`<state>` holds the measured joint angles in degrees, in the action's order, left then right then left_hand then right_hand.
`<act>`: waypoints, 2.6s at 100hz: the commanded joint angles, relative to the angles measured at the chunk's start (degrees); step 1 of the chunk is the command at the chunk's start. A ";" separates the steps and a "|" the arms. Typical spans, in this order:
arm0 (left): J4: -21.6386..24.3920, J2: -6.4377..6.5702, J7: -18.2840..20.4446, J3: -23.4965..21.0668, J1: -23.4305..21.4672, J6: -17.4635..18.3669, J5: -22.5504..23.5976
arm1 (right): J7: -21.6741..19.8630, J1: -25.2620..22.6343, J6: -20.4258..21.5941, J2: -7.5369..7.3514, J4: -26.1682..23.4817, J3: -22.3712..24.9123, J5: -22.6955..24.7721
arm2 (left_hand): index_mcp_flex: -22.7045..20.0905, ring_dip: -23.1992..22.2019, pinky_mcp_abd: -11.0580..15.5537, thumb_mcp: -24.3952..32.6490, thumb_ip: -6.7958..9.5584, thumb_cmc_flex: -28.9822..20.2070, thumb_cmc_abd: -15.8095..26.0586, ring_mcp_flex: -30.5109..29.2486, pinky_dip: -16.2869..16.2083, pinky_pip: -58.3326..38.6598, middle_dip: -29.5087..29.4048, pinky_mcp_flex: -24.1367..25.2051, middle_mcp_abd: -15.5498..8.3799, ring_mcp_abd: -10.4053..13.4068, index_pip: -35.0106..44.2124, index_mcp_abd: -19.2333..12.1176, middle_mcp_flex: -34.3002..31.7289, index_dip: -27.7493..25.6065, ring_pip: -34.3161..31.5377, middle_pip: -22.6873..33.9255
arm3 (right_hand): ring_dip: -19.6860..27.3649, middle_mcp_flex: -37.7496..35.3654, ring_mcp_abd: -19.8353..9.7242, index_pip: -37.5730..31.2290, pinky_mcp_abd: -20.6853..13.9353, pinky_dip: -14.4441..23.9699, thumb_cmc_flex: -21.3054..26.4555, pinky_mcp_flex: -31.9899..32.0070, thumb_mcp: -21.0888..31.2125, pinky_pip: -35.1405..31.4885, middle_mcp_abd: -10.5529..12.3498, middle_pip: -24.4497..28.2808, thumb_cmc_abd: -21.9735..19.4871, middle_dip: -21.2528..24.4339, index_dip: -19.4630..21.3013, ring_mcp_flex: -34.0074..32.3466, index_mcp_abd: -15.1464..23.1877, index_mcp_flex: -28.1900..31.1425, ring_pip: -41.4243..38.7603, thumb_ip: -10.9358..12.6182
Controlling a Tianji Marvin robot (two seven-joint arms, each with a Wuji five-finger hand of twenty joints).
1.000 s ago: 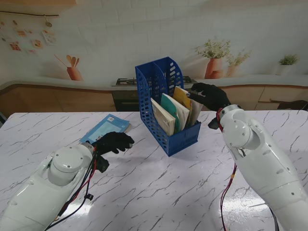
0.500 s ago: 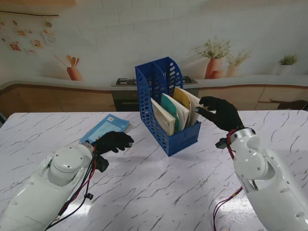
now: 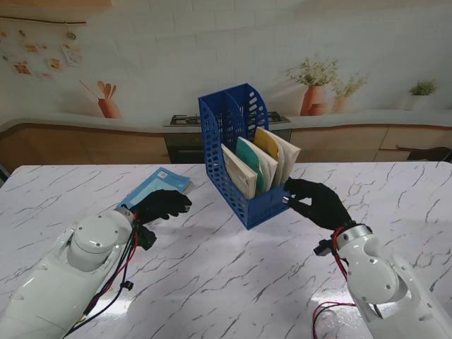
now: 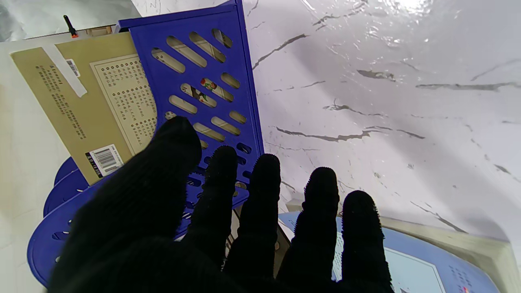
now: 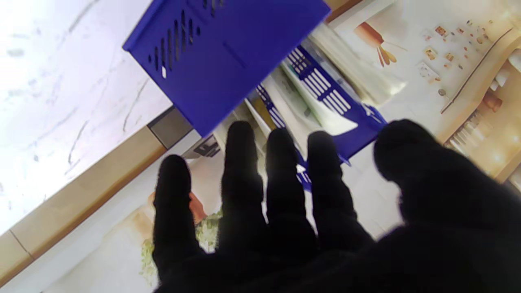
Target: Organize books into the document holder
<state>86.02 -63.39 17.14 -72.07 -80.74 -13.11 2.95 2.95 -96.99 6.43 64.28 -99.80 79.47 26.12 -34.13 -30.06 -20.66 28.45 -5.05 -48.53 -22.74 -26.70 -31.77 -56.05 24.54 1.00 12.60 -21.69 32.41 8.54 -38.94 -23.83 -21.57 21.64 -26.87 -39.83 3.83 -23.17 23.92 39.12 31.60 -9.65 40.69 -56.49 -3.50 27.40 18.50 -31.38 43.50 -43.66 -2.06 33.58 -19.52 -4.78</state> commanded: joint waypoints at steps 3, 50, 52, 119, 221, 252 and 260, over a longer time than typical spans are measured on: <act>-0.62 -0.12 0.30 -0.41 0.49 1.36 1.33 | -0.53 -1.43 1.04 0.17 0.54 -0.52 -0.31 | 1.58 0.89 2.00 -1.80 1.97 1.66 1.55 1.60 0.80 2.25 0.20 1.33 -2.39 1.50 -0.47 -1.78 0.87 0.61 1.46 -0.44 | -0.56 -0.99 -1.42 0.43 4.88 0.26 -3.04 0.29 3.81 -0.44 1.55 0.00 1.20 0.02 0.53 -0.95 0.67 2.06 -0.18 2.30; -7.62 -0.01 -2.85 -1.85 4.36 4.71 10.07 | 0.43 -3.23 4.60 0.25 0.86 -0.66 -0.79 | 3.46 6.40 12.56 -4.76 1.77 3.68 3.85 5.89 10.98 14.69 -1.92 2.50 -3.05 8.34 -2.24 -1.90 4.64 1.45 5.51 -2.86 | -0.89 -2.28 -1.20 -0.15 4.41 -0.25 -4.20 -0.12 -7.09 -0.87 1.22 0.87 -1.21 0.13 0.25 -1.82 0.32 3.29 -1.25 0.81; -8.12 -0.03 -3.15 -1.81 4.62 4.77 10.57 | 0.40 -3.21 4.61 0.25 0.94 -0.68 -0.85 | 3.77 6.85 13.21 -5.29 1.78 3.80 4.19 6.42 11.66 15.93 -2.16 2.42 -3.09 8.72 -2.54 -1.82 5.09 1.58 5.67 -3.11 | -0.90 -2.32 -1.16 -0.14 4.41 -0.25 -4.17 -0.10 -7.20 -0.87 1.22 0.85 -1.19 0.14 0.24 -1.88 0.31 3.32 -1.29 0.82; -22.38 0.14 -1.33 6.21 11.96 5.26 14.24 | -2.04 -2.26 6.09 -0.16 2.37 -1.94 -2.72 | 2.56 10.44 18.85 -28.67 0.39 -20.80 20.42 8.99 14.68 22.84 -7.15 1.01 -1.01 11.07 -1.41 4.42 5.41 4.49 2.11 -2.54 | -1.06 -3.18 -0.80 -0.18 4.15 -0.55 -3.65 0.76 -8.42 -0.48 1.14 0.03 -2.15 0.21 0.11 -2.26 0.47 3.81 -1.06 0.98; 13.25 1.92 1.92 -8.17 -16.84 -4.13 11.02 | -4.65 -2.35 7.17 -0.63 2.66 -1.57 -4.11 | -2.19 7.52 9.75 -30.53 1.58 -19.30 22.08 1.13 6.77 5.73 -6.14 2.67 -0.28 3.13 2.55 2.99 -1.61 3.94 -1.79 -1.67 | -0.92 -2.91 -0.56 0.21 4.07 -0.98 -2.92 1.19 -10.46 0.08 0.98 -0.21 -3.04 0.42 -0.23 -1.99 0.20 3.52 -0.86 1.16; 7.44 1.12 -1.77 -8.36 -9.47 -3.09 14.18 | -5.26 -1.53 6.74 -0.67 3.36 -1.91 -4.88 | 1.04 6.94 8.18 -29.59 2.56 -10.97 20.96 3.84 7.60 7.30 -5.99 3.50 -1.57 3.89 -1.41 2.87 2.66 2.70 1.31 -3.54 | -1.01 -2.91 -0.75 0.16 3.84 -1.00 -2.77 1.24 -10.56 0.17 1.02 -0.35 -3.33 0.25 -0.19 -1.97 0.25 3.51 -0.68 1.21; 4.22 0.90 -2.39 -7.52 -6.27 -3.22 14.27 | -5.63 -1.33 6.46 -0.72 3.48 -1.97 -5.00 | 1.74 6.98 8.79 -29.17 3.03 -9.77 21.25 4.68 8.41 8.80 -6.04 3.34 -1.47 4.42 -2.77 3.21 3.88 2.70 2.40 -4.00 | -1.07 -2.83 -0.77 0.13 3.71 -1.02 -2.67 1.26 -10.70 0.22 1.05 -0.23 -3.46 0.16 -0.16 -1.94 0.18 3.50 -0.73 1.21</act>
<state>92.62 -62.04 14.62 -79.97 -90.34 -17.52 17.15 -2.30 -98.26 13.27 63.34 -96.45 77.87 21.44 -33.58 -22.73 -11.58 -0.80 -3.91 -58.99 -3.55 -23.34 -24.14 -48.09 17.75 3.45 12.63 -17.62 30.44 12.74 -36.84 -20.58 -20.45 18.43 -26.90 -41.93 3.82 -23.14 23.93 38.36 28.83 -9.25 30.95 -56.47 -3.40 27.39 16.73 -31.31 43.50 -44.41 -2.07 35.86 -20.12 -4.78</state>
